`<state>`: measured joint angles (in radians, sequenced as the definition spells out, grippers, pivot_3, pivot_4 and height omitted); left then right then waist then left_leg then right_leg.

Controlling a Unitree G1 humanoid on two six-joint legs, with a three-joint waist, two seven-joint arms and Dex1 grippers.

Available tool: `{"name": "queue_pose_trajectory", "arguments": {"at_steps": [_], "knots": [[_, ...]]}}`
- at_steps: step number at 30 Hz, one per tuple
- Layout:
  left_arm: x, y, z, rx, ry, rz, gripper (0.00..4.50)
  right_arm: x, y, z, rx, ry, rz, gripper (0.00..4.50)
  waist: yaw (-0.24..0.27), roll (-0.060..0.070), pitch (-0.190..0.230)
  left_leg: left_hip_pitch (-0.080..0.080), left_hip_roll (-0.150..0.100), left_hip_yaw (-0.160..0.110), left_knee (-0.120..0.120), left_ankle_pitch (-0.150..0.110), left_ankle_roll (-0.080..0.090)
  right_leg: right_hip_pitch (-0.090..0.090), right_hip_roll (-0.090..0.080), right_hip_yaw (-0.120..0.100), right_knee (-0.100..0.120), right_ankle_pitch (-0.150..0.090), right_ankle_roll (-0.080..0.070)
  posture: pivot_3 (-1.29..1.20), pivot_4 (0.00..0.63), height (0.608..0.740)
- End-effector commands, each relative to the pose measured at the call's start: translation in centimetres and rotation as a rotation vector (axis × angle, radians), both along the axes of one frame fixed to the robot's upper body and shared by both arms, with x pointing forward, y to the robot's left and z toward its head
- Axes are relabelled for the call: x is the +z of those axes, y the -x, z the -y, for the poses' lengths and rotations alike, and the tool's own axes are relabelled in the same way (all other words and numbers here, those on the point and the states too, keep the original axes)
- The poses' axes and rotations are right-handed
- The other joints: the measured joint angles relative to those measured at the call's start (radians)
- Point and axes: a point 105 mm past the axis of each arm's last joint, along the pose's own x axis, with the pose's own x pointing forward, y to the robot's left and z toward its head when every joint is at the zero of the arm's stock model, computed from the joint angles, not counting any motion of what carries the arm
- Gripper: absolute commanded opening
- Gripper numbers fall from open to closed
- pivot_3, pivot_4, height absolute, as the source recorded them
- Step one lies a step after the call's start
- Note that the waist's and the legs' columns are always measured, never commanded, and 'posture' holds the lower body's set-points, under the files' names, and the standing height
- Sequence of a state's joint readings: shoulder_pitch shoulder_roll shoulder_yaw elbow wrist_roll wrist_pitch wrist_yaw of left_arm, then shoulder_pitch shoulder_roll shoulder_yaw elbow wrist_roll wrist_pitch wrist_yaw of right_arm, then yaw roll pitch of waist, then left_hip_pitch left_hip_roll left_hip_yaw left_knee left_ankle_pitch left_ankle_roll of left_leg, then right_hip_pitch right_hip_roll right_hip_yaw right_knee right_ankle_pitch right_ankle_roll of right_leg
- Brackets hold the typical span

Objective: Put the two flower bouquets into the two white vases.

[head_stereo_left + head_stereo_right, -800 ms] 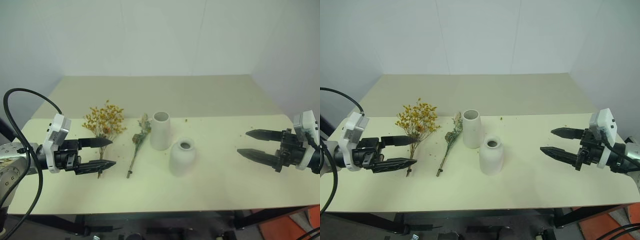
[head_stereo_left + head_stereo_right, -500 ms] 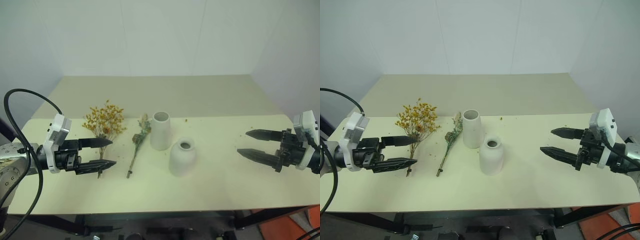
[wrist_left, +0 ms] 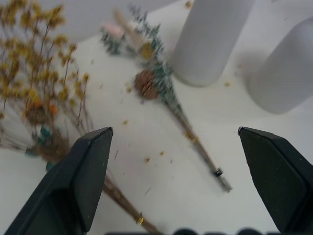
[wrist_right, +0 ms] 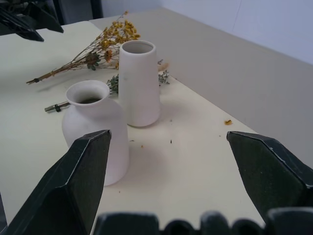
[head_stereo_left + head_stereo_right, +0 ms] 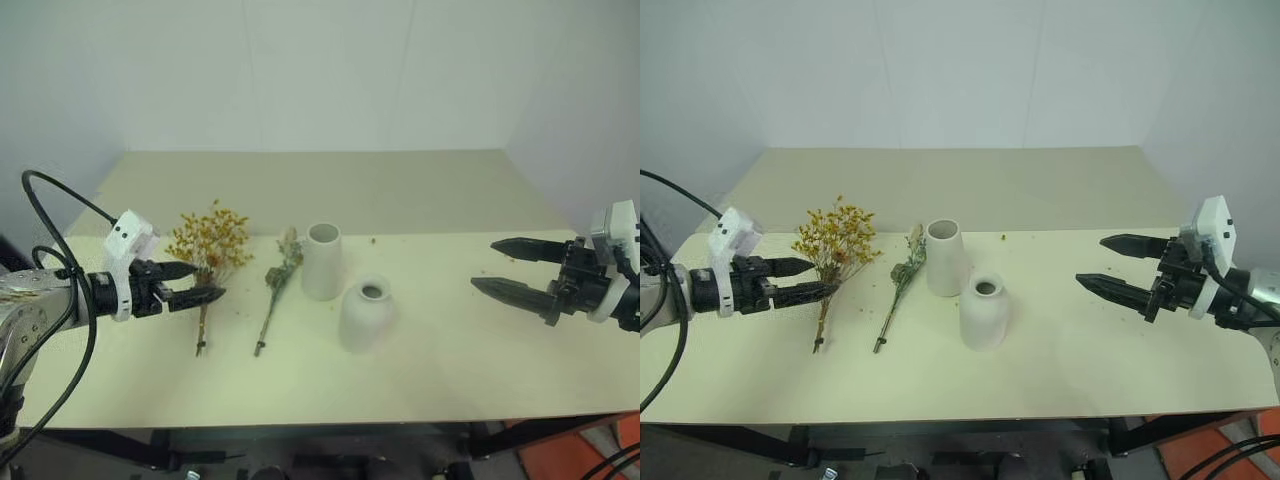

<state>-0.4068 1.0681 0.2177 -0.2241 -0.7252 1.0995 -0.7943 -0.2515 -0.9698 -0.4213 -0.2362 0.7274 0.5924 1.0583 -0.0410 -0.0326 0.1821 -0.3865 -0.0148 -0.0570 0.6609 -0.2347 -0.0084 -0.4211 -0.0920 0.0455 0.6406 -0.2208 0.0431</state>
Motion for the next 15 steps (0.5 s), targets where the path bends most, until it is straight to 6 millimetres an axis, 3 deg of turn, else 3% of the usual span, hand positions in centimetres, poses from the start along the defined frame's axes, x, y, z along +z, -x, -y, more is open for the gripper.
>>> {"name": "queue_pose_trajectory", "arguments": {"at_steps": [1,8,15], "knots": [[-0.2,-0.5,-1.0,0.112,-0.088,-0.091,4.50,1.2,-0.2,-0.5,0.011,0.004,0.062,4.48,-0.001,0.000,0.000,0.000,0.000,0.000,0.000,0.000,0.000,0.000,0.000,0.000,0.000,0.000,0.000,0.00,0.150,0.740],[-1.9,-2.0,-1.7,0.311,-0.086,-0.341,4.50,1.7,-0.3,-1.6,0.046,-0.021,0.089,4.48,0.000,0.000,0.000,0.001,-0.001,0.000,0.000,0.000,0.000,0.001,0.000,0.000,0.001,-0.002,0.004,0.00,0.150,0.740],[-3.3,-3.8,-1.8,0.391,-0.160,-0.459,4.50,1.8,-0.4,-2.1,0.046,-0.044,0.105,4.48,0.001,-0.001,0.000,-0.001,-0.001,-0.001,0.000,0.000,0.000,-0.001,0.000,0.000,0.001,0.000,0.000,0.00,0.150,0.740]]}}
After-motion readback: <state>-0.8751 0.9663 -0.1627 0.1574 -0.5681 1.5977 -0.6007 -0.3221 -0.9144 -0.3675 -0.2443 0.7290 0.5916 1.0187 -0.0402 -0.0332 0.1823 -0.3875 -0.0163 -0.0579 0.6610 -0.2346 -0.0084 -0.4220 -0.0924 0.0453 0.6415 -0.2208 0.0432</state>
